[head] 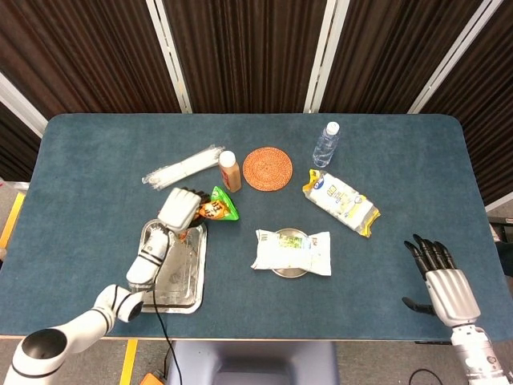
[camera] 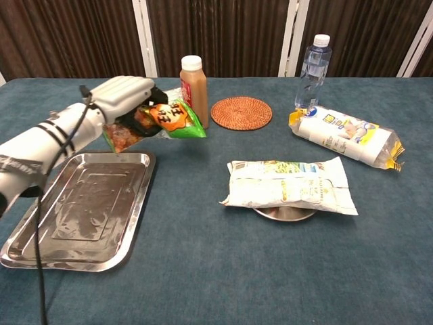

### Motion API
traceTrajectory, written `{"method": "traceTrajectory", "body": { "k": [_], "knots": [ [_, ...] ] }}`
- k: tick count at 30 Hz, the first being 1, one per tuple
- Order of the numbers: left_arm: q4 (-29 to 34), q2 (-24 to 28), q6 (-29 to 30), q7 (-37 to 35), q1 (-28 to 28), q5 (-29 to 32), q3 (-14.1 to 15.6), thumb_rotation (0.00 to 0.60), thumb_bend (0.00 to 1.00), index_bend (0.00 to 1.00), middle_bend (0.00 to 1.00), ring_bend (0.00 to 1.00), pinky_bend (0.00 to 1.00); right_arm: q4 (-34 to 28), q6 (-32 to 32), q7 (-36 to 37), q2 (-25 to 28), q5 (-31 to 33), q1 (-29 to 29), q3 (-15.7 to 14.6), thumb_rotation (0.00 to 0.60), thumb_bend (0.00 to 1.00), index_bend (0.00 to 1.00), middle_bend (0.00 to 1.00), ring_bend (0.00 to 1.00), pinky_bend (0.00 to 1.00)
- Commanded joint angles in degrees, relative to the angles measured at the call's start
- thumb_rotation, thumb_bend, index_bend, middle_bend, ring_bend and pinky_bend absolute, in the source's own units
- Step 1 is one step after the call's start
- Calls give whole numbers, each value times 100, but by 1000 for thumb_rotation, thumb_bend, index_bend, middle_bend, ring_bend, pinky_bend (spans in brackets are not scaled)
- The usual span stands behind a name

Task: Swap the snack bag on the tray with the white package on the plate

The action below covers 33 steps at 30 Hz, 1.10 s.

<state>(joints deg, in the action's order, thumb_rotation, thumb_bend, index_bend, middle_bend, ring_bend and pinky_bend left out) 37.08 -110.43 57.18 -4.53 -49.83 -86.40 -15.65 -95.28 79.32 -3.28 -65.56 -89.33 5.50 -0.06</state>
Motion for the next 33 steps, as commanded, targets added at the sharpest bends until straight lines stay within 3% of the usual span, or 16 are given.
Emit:
{"method": "traceTrajectory", "body": {
  "k": [1, 3, 7, 11, 13, 17, 22, 25, 27, 31, 33],
  "knots": [
    [-1273, -901, -695, -205, -961, 274, -282, 600, 412, 698, 650, 582, 595, 75, -241, 131, -46, 143, 133, 33, 600, 196, 0, 0, 0, 0],
    [-1751, -1184, -780, -230, -1196, 245, -208, 600, 411, 670, 623, 569, 599, 115, -457, 191, -44, 207, 213, 1, 600, 196, 0, 0, 0, 0],
    [-2296, -1517, -928, -450, -1430, 250, -97, 600, 405, 522, 495, 432, 479, 163, -695, 331, -18, 309, 319, -4, 600, 196, 0, 0, 0, 0],
    [-2460, -1616, -1051, -704, -1491, 297, -12, 600, 376, 173, 198, 189, 307, 195, -717, 396, 1, 378, 341, 21, 600, 196, 0, 0, 0, 0],
    [-2430, -1612, -1030, -820, -1503, 335, -7, 600, 356, 49, 96, 85, 214, 176, -717, 384, 4, 358, 342, 0, 600, 197, 0, 0, 0, 0],
    [-2317, -1548, -823, -899, -1447, 372, 46, 600, 348, 0, 19, 7, 149, 95, -670, 327, 19, 195, 331, -97, 600, 197, 0, 0, 0, 0],
    [-1817, -1210, -408, -695, -1145, 261, 276, 600, 347, 0, 4, 0, 122, 5, -557, 348, 63, -48, 297, -218, 600, 196, 0, 0, 0, 0],
    [-1020, -662, -283, -247, -846, 231, 422, 600, 345, 0, 0, 0, 106, -39, -554, 274, 70, -221, 295, -327, 600, 196, 0, 0, 0, 0],
    [14, -69, -177, 173, -540, 308, 463, 600, 345, 0, 0, 0, 97, -69, -525, 249, 63, -356, 286, -401, 600, 196, 0, 0, 0, 0],
    [2885, 1477, 89, 1321, 242, 617, 636, 600, 341, 0, 0, 0, 93, -136, -406, 170, 48, -632, 230, -551, 600, 196, 0, 0, 0, 0],
    [4003, 2072, 307, 1797, 608, 745, 805, 600, 337, 0, 0, 0, 91, -144, -360, 126, 22, -734, 206, -606, 600, 197, 0, 0, 0, 0]
  ]
}}
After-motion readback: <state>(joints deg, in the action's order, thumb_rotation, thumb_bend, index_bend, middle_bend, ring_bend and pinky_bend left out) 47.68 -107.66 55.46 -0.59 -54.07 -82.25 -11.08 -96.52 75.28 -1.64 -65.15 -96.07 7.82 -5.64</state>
